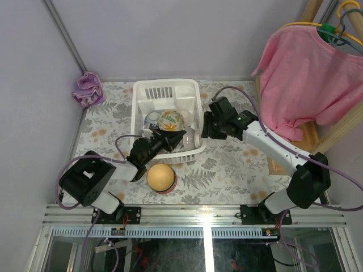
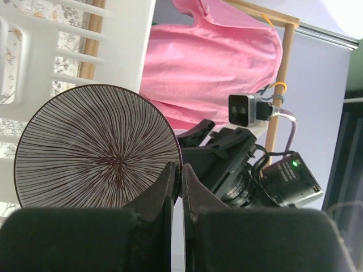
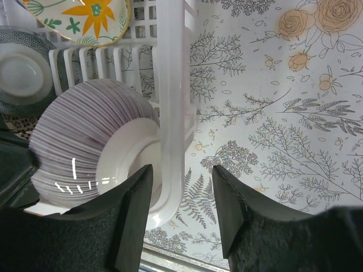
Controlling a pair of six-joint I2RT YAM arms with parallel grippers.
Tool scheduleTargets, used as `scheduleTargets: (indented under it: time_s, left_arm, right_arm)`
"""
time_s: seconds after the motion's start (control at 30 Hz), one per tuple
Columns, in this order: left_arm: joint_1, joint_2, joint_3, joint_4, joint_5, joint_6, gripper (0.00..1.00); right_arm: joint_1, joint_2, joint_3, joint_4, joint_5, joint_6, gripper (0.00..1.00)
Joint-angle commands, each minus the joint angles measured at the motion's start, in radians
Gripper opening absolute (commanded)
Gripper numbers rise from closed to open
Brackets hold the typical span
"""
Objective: Load the bowls into the dish rack
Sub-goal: Adjust the bowl in the dish rack.
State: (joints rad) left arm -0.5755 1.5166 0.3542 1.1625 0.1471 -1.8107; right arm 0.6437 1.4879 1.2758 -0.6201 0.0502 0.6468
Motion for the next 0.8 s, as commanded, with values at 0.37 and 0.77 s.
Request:
scheduleTargets:
  time_s: [0.37,0.77]
  left_arm:
    - [0.049,0.071,-0.062,0.024,0.042,-0.107,0.00]
    - [0.052,0.025,-0.058,-0.014,0.003,-0.107,0.00]
  right_arm:
    - [0.001,0.042,0.123,-0.046,-0.016,-0.066,0.53]
    - [0.023,-0.018,0.099,0.025,-0.112,-0.039,0.54]
